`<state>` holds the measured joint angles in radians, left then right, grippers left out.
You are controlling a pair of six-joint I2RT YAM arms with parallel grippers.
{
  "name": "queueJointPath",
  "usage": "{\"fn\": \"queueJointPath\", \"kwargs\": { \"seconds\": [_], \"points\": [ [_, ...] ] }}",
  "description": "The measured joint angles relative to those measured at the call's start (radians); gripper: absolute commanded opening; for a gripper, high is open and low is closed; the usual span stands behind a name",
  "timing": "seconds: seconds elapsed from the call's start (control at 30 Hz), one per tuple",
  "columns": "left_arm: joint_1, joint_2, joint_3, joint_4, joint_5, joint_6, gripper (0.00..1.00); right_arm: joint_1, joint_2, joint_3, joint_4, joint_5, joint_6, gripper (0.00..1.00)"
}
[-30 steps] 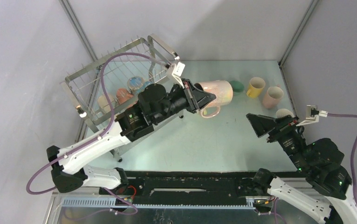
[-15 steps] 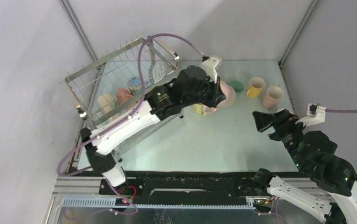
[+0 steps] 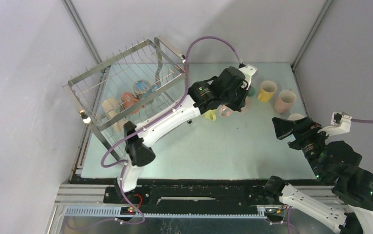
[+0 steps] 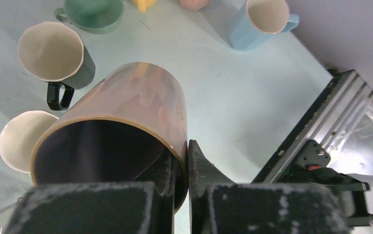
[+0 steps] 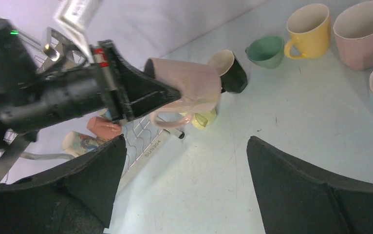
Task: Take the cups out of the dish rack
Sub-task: Place the cup at the center of the board.
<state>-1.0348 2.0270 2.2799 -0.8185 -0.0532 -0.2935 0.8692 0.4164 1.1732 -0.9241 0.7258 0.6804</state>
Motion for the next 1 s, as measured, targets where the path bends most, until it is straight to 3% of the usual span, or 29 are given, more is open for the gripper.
{"fn": "queueJointPath", "kwargs": {
  "seconds": [0.6,1.0],
  "points": [
    [0.015,0.287,0.053,0.018,-0.011,0.127,0.0,0.0,-0.025,0.012,-0.067,-0.014,0.021,1.0],
    [0.032,0.382,0.085,0.043,-0.074,0.137,0.0,0.0,-0.034,0.012,-0.105,-0.022,0.043,1.0]
  ]
}}
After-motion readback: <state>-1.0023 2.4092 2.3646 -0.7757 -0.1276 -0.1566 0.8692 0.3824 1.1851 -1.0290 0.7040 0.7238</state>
